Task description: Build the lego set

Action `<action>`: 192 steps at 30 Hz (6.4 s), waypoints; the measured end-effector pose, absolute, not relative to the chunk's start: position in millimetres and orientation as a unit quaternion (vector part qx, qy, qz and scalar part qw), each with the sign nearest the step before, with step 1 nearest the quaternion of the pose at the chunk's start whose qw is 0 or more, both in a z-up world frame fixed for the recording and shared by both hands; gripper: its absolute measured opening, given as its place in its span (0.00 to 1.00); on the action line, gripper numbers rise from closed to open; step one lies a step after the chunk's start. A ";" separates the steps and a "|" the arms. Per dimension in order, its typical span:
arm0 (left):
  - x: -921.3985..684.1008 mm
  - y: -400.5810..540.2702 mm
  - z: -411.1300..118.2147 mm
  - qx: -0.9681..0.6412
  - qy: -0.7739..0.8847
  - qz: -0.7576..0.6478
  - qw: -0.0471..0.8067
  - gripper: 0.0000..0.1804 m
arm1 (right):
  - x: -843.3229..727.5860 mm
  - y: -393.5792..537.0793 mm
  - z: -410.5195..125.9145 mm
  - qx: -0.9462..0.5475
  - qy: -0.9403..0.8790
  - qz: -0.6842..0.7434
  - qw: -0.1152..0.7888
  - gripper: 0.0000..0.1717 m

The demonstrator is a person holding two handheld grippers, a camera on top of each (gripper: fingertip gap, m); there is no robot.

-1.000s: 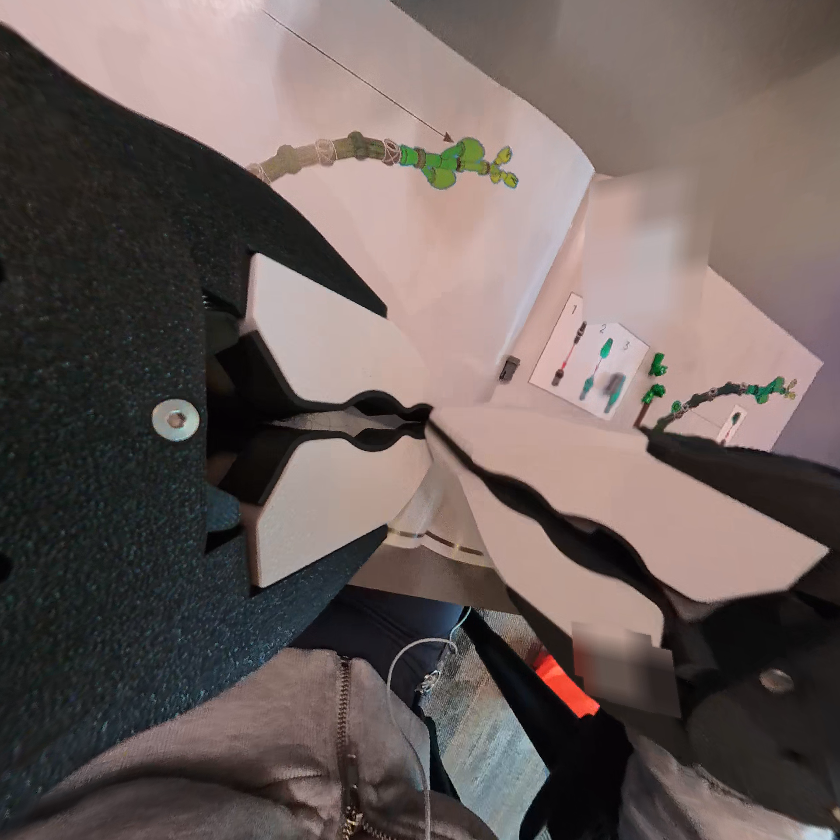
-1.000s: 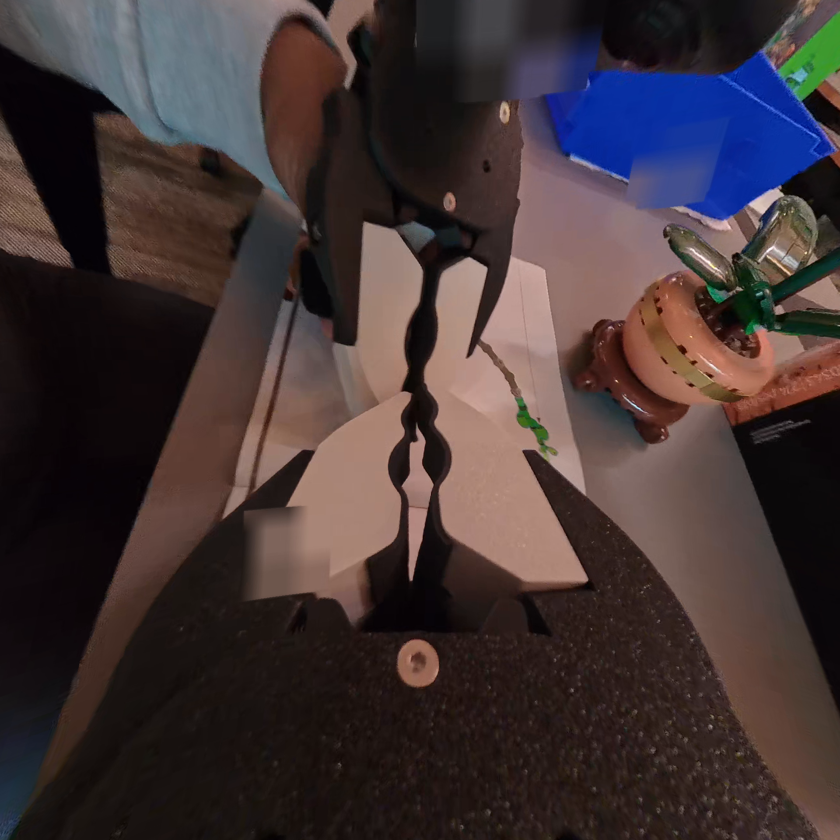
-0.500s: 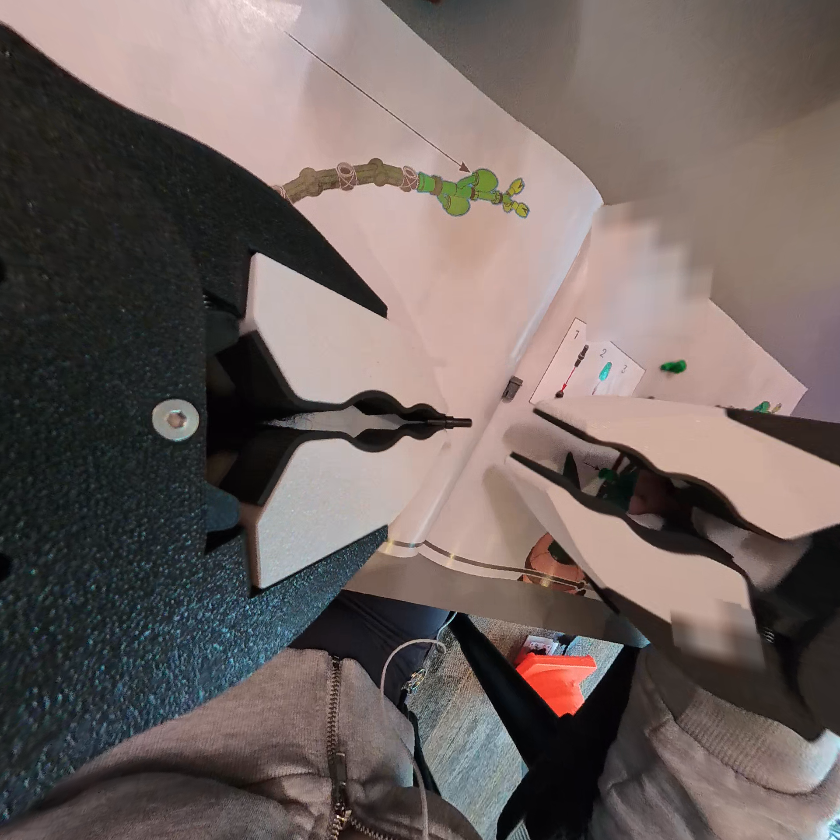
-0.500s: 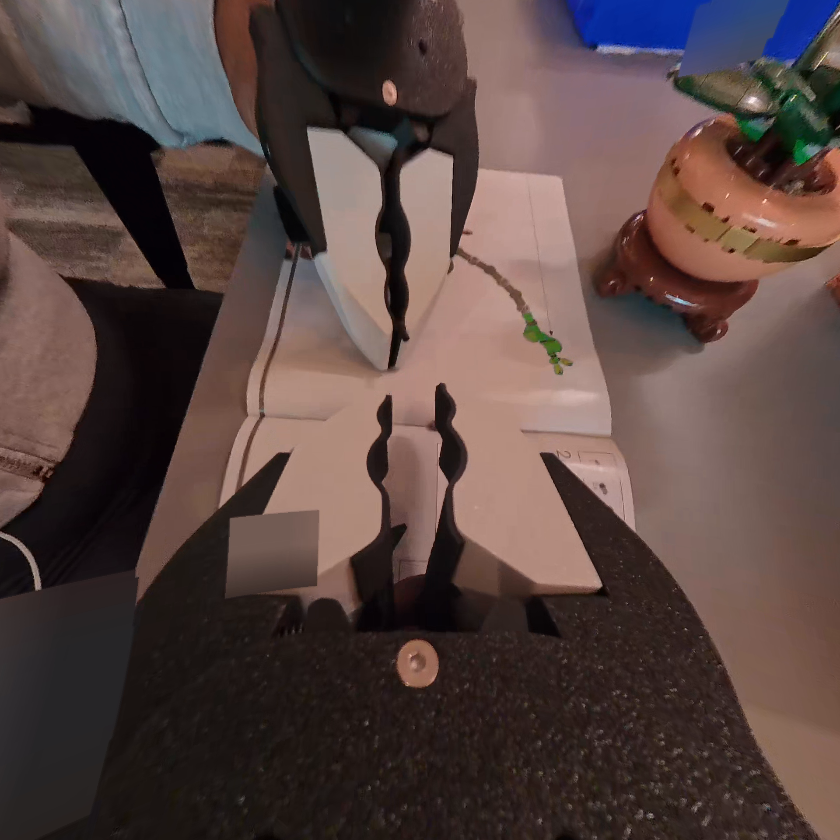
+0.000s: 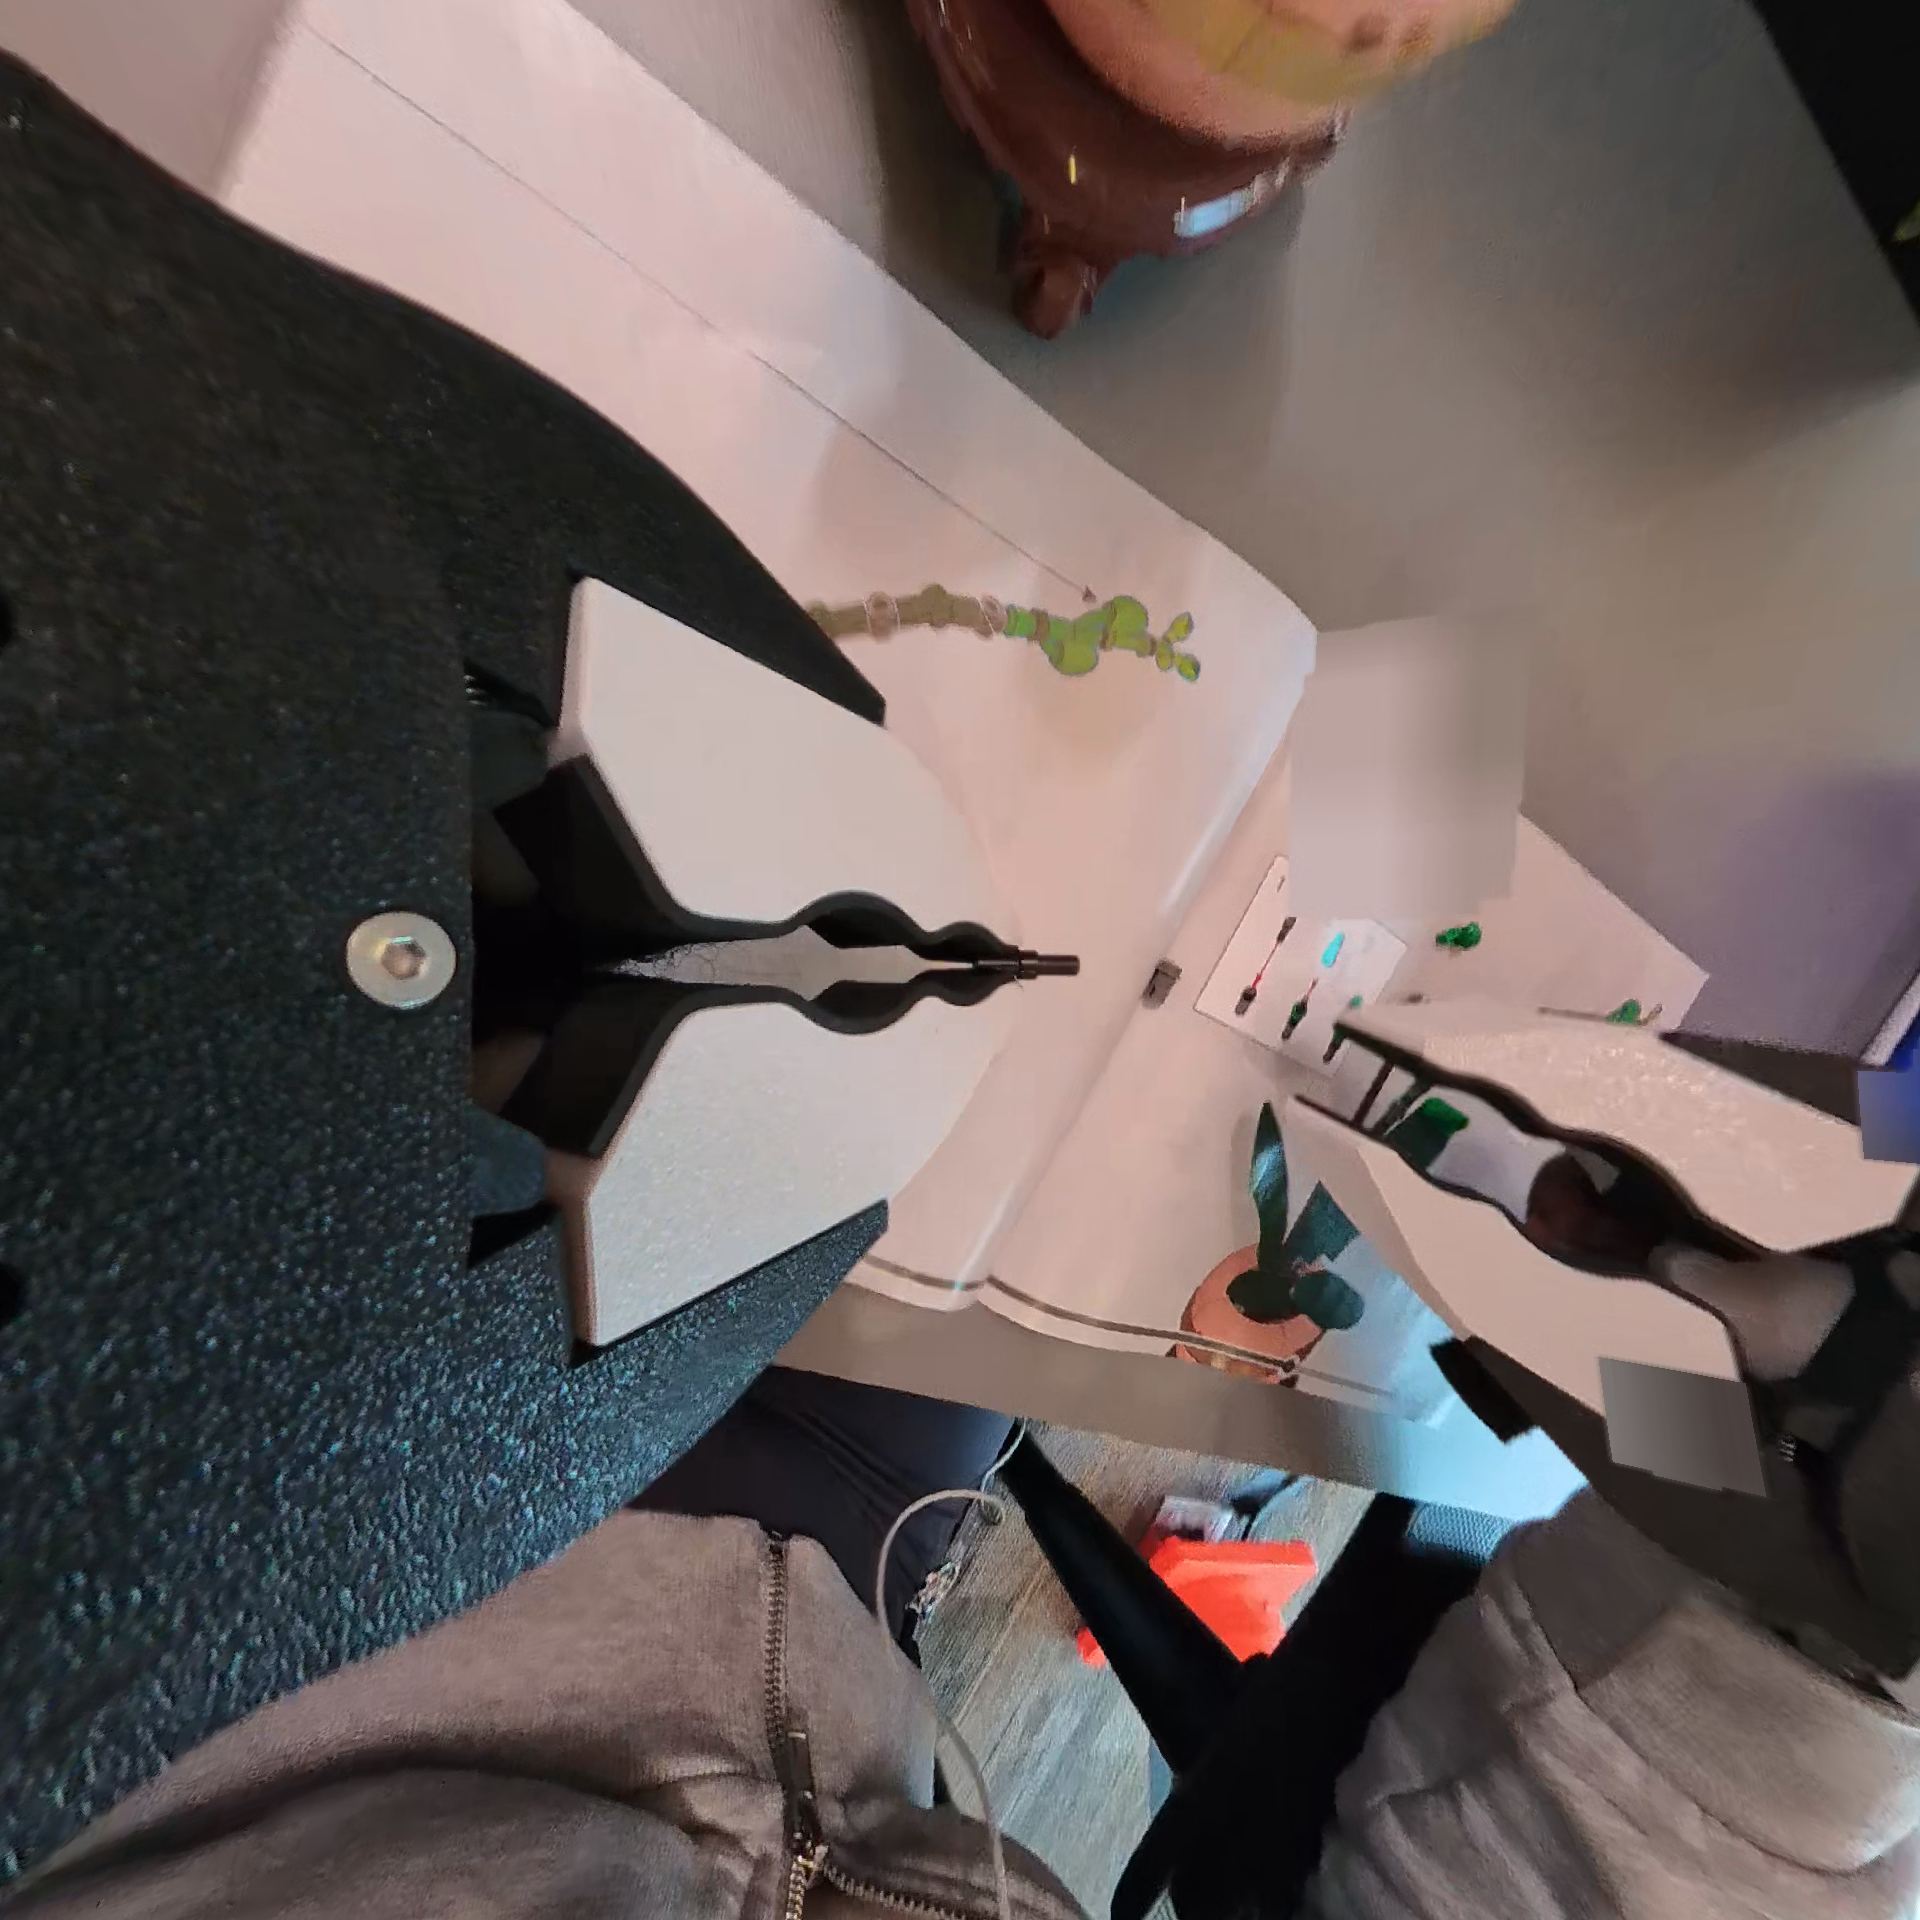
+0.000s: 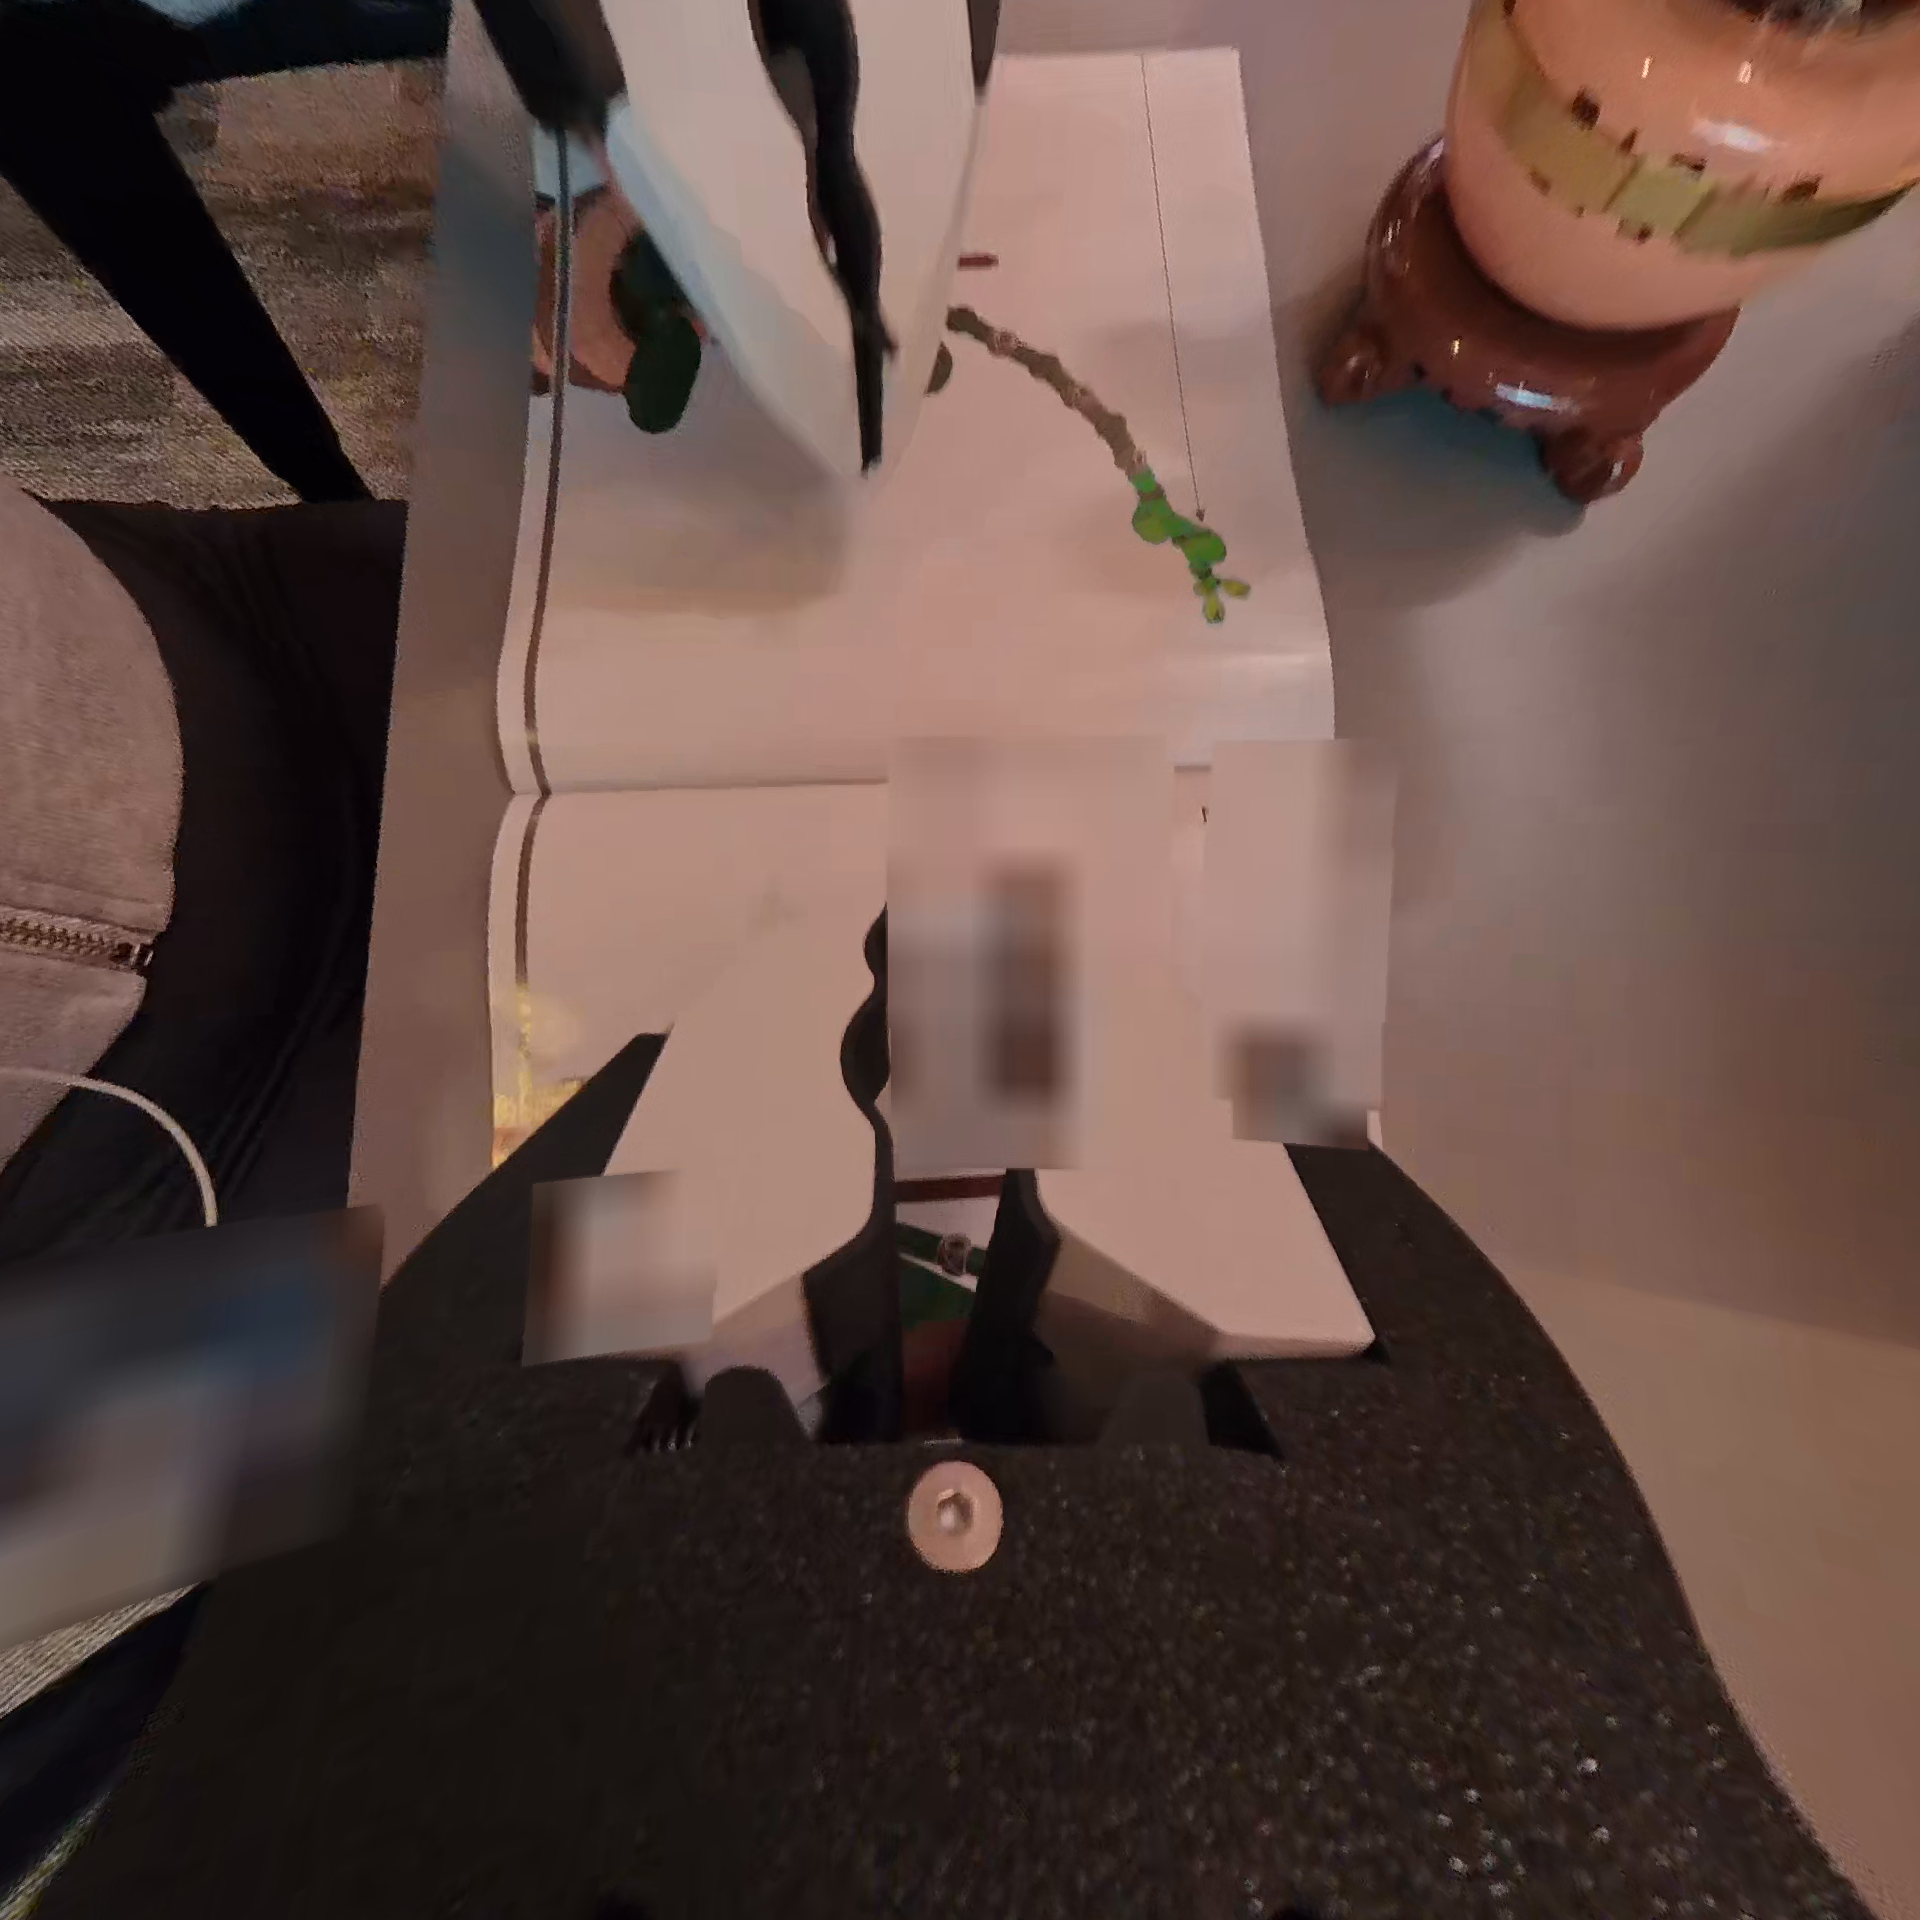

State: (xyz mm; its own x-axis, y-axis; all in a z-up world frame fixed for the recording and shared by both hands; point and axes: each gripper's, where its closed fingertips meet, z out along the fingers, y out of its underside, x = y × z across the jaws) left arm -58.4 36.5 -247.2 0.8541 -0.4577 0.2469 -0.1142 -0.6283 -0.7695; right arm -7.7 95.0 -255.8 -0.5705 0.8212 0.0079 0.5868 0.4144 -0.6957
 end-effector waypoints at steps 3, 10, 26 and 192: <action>-77.5 35.2 -227.3 -0.866 0.143 -0.210 0.431 0.00 | -8.8 99.4 -253.3 -0.431 -0.815 0.337 0.189 0.10; -98.0 33.0 -208.0 -0.839 0.099 -0.237 0.480 0.00 | 17.7 126.5 -256.1 -0.449 -0.838 0.268 0.153 0.11; -42.8 32.5 -235.1 -0.848 0.204 -0.252 0.419 0.00 | 12.1 149.1 -266.9 -0.250 -0.941 0.199 0.114 0.03; -31.2 22.3 -231.7 -0.810 0.197 -0.339 0.436 0.00 | 41.1 95.8 -280.8 -0.639 -0.743 0.158 0.119 0.02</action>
State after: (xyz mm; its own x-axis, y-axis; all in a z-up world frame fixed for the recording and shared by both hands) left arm -31.2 22.3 -231.7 0.6917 -0.6158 0.3773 -0.0233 -0.5412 -0.8406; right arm 41.1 95.8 -280.8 -0.1542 0.9877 -0.0252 0.9123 0.1326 -0.3874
